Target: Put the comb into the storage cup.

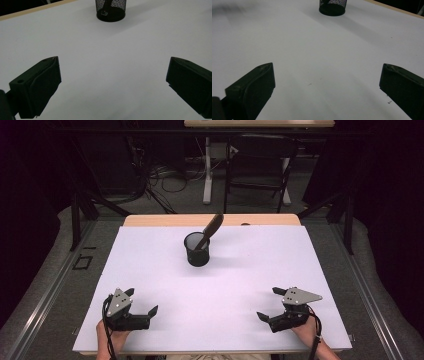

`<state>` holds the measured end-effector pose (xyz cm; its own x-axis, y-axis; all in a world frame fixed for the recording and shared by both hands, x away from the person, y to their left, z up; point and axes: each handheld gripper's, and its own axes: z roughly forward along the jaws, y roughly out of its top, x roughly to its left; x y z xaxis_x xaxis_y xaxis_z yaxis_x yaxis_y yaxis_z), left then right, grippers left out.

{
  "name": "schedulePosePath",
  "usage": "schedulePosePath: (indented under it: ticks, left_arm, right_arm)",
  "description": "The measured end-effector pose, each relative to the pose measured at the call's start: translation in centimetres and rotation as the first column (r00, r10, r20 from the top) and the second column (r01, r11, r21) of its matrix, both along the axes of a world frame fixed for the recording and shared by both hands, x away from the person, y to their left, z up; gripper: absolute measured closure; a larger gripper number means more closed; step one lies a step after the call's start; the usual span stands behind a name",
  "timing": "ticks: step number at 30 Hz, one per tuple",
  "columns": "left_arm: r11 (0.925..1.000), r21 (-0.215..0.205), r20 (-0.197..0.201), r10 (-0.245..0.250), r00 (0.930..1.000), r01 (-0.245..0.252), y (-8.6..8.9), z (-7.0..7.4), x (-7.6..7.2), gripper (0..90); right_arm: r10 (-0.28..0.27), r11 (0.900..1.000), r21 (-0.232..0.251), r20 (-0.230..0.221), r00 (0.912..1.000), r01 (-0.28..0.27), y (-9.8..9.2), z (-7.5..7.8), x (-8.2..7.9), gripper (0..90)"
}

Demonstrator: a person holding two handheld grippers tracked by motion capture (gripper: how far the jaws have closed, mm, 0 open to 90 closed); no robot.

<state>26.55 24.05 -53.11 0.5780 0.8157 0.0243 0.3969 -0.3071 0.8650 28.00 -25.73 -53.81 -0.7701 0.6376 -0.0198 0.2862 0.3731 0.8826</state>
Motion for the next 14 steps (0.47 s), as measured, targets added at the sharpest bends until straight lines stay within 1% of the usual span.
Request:
schedulePosePath:
  ticks: [2, 5, 9, 14]
  left_arm:
    - [1.0, -0.002, 0.0, -0.002, 1.0, 0.002, -0.05, -0.07, -0.03, 0.0]
    - [0.9999, 0.009, -0.008, -0.015, 0.9999, 0.015, -0.22, -0.09, 0.15, 0.0]
    - [0.9997, 0.018, -0.005, -0.015, 0.9999, 0.015, -0.35, -0.07, 0.31, 0.0]
    - [0.9999, 0.012, -0.013, -0.011, 0.9998, 0.011, -0.21, -0.05, 0.48, 0.0]
  right_arm:
    - [0.0, 1.0, 0.001, 0.0, 1.0, 0.0, 0.0, 0.0, 0.0, 0.0]
    - [0.002, 1.0, 0.001, 0.001, 1.0, -0.002, -0.02, -0.03, 0.05, 0.0]
    - [0.004, 1.0, -0.002, -0.001, 1.0, -0.004, -0.05, 0.0, -0.01, 0.0]
    - [0.004, 1.0, 0.004, 0.004, 1.0, -0.004, -0.11, 0.06, -0.06, 0.0]
